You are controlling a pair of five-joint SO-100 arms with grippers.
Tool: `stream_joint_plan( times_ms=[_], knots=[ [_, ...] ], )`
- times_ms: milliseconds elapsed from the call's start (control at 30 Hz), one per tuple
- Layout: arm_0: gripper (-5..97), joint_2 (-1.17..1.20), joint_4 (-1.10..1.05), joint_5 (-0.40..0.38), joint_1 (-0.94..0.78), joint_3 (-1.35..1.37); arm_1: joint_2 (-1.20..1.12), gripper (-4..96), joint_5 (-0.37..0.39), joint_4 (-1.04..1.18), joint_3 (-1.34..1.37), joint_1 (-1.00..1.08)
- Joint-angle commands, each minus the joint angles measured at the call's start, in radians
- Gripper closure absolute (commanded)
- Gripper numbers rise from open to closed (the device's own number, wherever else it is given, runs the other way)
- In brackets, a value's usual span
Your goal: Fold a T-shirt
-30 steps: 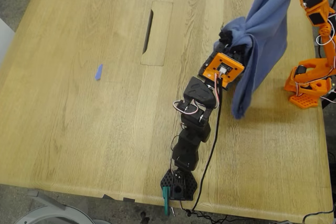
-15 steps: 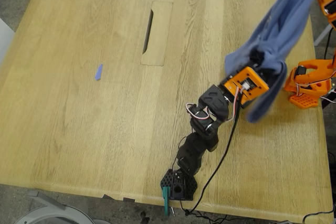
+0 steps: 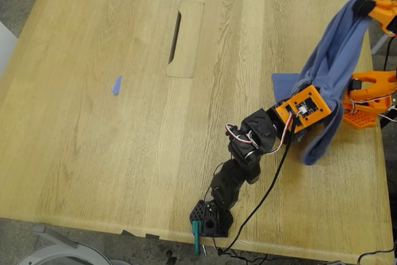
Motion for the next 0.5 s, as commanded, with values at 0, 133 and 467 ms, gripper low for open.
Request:
stream_joint_plan(
  times_ms=[0,133,467],
  knots=[
    [92,0.172,0.092,-0.021,-0.006,-0.060,0.028,91.1,0.011,0.067,-0.028,-0.006],
    [92,0.153,0.103,-0.049,-0.031,-0.060,0.078,91.1,0.025,0.184,0.017,-0.017],
    [92,0.114,0.110,-0.130,-0.129,0.040,0.181,91.1,0.023,0.259,0.193,-0.071]
  ],
)
